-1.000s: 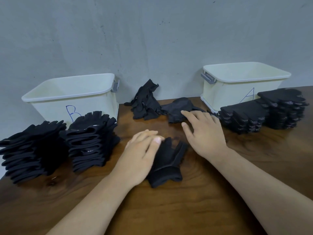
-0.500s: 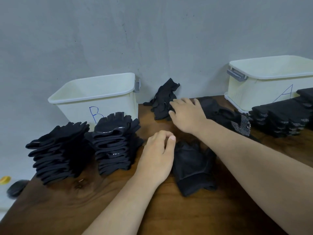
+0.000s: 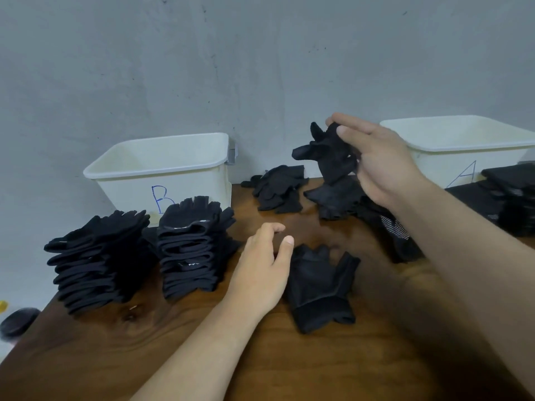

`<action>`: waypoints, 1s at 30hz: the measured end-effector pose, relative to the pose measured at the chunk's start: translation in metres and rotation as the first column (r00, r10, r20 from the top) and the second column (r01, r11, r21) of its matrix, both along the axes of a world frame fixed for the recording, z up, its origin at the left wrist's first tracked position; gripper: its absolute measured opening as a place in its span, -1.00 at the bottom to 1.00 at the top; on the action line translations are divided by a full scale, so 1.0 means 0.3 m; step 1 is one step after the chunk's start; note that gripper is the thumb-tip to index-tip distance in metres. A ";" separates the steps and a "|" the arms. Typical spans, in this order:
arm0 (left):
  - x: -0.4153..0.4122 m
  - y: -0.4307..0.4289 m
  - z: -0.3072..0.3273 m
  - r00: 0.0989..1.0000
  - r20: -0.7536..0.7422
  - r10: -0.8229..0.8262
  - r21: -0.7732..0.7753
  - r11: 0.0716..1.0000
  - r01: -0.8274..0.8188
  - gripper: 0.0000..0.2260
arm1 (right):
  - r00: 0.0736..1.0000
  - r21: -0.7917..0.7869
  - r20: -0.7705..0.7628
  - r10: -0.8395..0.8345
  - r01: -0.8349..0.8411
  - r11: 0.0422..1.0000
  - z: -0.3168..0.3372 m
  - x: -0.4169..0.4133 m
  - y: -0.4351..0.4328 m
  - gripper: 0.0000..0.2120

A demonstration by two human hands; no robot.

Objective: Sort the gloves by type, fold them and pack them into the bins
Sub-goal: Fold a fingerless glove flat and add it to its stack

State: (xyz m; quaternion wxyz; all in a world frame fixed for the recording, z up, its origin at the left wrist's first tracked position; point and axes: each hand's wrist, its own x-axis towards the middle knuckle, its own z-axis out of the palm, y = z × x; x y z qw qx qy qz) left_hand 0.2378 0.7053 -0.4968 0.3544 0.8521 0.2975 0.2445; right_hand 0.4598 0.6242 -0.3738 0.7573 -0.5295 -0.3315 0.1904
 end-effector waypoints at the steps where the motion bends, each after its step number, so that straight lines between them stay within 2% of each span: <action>1: -0.002 -0.001 0.000 1.000 0.018 -0.013 0.012 1.000 0.013 -0.65 | 0.997 0.039 -0.051 0.049 -0.047 0.998 -0.001 -0.030 -0.039 -0.74; 5: -0.002 -0.019 0.004 0.984 0.147 -0.103 -0.017 0.994 0.107 -0.42 | 0.976 0.043 -0.130 0.177 -0.172 0.984 -0.051 -0.117 -0.167 -0.54; 7: -0.002 -0.034 0.010 0.964 0.210 -0.161 -0.066 0.982 0.178 -0.40 | 0.961 0.056 -0.194 0.196 -0.189 0.980 -0.092 -0.146 -0.210 -0.44; 11: -0.012 -0.068 0.040 0.909 0.344 -0.236 -0.241 0.913 0.328 -0.49 | 0.917 0.120 -0.313 0.248 -0.221 0.968 -0.164 -0.202 -0.261 -0.40; 14: -0.017 -0.088 0.059 0.880 0.424 -0.215 -0.298 0.884 0.360 -0.75 | 0.914 0.096 -0.328 0.240 -0.220 0.971 -0.204 -0.215 -0.265 -0.39; 17: -0.013 -0.078 0.051 0.866 0.472 -0.166 -0.334 0.875 0.350 -0.92 | 0.945 0.010 -0.266 0.188 -0.193 0.981 -0.217 -0.227 -0.270 -0.42; 20: -0.018 -0.063 0.059 0.843 0.516 -0.150 -0.380 0.842 0.382 -0.79 | 0.960 -0.023 -0.232 0.158 -0.168 0.986 -0.206 -0.225 -0.287 -0.50; 23: -0.029 -0.055 0.073 0.826 0.539 -0.166 -0.386 0.823 0.417 -0.85 | 0.979 -0.165 -0.124 0.160 -0.180 0.970 -0.211 -0.200 -0.303 -0.54; 25: -0.027 -0.059 0.079 0.826 0.537 -0.172 -0.384 0.822 0.420 -0.90 | 0.990 -0.257 -0.026 0.139 -0.141 0.956 -0.222 -0.196 -0.300 -0.69; 27: -0.024 -0.069 0.081 0.835 0.525 -0.163 -0.389 0.827 0.406 -0.94 | 0.993 -0.269 0.071 0.095 -0.072 0.960 -0.236 -0.209 -0.289 -0.85; 30: -0.024 -0.079 0.091 0.848 0.511 -0.139 -0.411 0.827 0.383 -0.92 | 0.987 -0.225 0.159 0.000 0.036 0.974 -0.253 -0.214 -0.279 -0.83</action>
